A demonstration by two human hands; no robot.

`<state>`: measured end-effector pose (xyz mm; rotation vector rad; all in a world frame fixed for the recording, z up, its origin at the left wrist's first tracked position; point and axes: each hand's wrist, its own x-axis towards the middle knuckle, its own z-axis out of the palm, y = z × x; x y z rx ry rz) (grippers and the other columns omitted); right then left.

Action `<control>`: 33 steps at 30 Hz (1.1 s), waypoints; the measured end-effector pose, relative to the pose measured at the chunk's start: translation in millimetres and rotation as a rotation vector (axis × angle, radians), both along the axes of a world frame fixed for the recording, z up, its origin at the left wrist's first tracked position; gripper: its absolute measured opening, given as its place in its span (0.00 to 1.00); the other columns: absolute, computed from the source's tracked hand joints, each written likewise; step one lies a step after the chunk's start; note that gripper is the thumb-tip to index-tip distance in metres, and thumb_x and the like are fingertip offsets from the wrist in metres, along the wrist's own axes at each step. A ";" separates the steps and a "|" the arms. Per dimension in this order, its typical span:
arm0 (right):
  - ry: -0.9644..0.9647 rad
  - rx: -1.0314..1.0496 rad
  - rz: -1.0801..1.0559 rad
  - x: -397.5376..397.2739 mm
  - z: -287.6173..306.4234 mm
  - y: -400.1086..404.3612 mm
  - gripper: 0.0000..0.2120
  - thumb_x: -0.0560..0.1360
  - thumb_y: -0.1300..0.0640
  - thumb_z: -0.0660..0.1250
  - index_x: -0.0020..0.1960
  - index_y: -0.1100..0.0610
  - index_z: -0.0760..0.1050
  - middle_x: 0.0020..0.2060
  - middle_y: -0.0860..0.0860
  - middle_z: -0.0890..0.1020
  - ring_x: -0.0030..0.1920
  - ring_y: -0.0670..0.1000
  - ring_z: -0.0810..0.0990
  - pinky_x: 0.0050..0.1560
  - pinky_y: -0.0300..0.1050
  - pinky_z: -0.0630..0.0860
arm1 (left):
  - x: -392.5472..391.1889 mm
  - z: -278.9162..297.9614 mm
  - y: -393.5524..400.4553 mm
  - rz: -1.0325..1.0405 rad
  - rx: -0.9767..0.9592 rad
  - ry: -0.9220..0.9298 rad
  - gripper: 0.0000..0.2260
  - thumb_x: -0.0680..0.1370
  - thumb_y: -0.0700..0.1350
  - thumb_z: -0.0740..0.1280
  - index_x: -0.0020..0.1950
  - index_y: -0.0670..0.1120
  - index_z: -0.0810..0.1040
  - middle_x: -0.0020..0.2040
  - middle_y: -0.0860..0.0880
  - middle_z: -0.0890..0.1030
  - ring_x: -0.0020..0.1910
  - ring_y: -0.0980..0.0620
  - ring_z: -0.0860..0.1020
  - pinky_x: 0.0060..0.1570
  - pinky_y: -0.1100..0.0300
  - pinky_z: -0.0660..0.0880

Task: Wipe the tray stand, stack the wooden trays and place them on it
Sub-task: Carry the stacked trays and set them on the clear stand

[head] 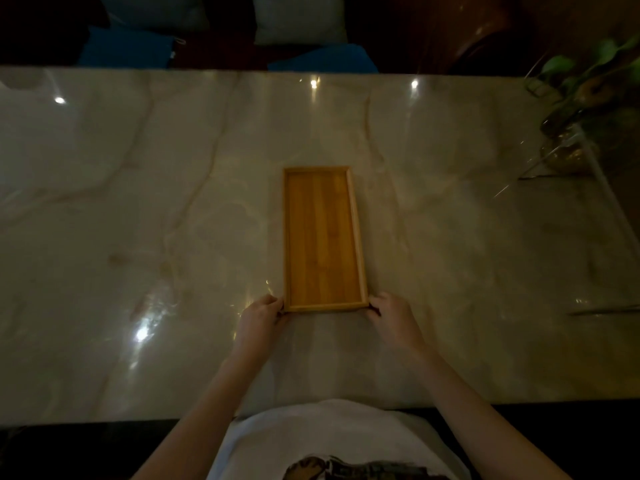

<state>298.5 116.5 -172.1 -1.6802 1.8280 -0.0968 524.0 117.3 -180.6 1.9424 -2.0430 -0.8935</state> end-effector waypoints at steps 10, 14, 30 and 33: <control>0.009 0.073 0.124 -10.7 9.8 -12.1 0.09 0.73 0.60 0.64 0.51 0.63 0.78 0.49 0.60 0.80 0.51 0.58 0.78 0.46 0.46 0.71 | 7.7 11.9 -19.6 -0.182 0.160 -0.103 0.09 0.73 0.39 0.63 0.50 0.39 0.80 0.51 0.39 0.81 0.51 0.40 0.79 0.49 0.54 0.73; -0.223 0.174 -0.005 -21.6 19.2 -31.8 0.13 0.71 0.63 0.67 0.56 0.60 0.78 0.53 0.58 0.83 0.51 0.48 0.78 0.45 0.36 0.68 | 13.8 22.8 -48.9 -0.086 0.257 -0.011 0.16 0.73 0.34 0.61 0.60 0.39 0.76 0.57 0.38 0.81 0.57 0.43 0.78 0.59 0.55 0.72; -0.610 0.145 -0.501 26.5 22.3 -156.7 0.23 0.79 0.55 0.55 0.71 0.62 0.59 0.72 0.56 0.64 0.72 0.53 0.62 0.72 0.47 0.57 | -22.0 34.8 -157.0 0.477 0.342 0.669 0.21 0.79 0.48 0.53 0.72 0.43 0.60 0.73 0.45 0.64 0.73 0.47 0.61 0.72 0.52 0.57; -0.700 0.181 -0.574 33.1 18.6 -156.2 0.23 0.80 0.54 0.53 0.72 0.60 0.56 0.74 0.54 0.60 0.73 0.52 0.58 0.72 0.44 0.55 | -22.7 23.8 -158.0 0.568 0.400 0.822 0.21 0.79 0.53 0.52 0.67 0.43 0.68 0.67 0.43 0.72 0.67 0.47 0.70 0.69 0.50 0.65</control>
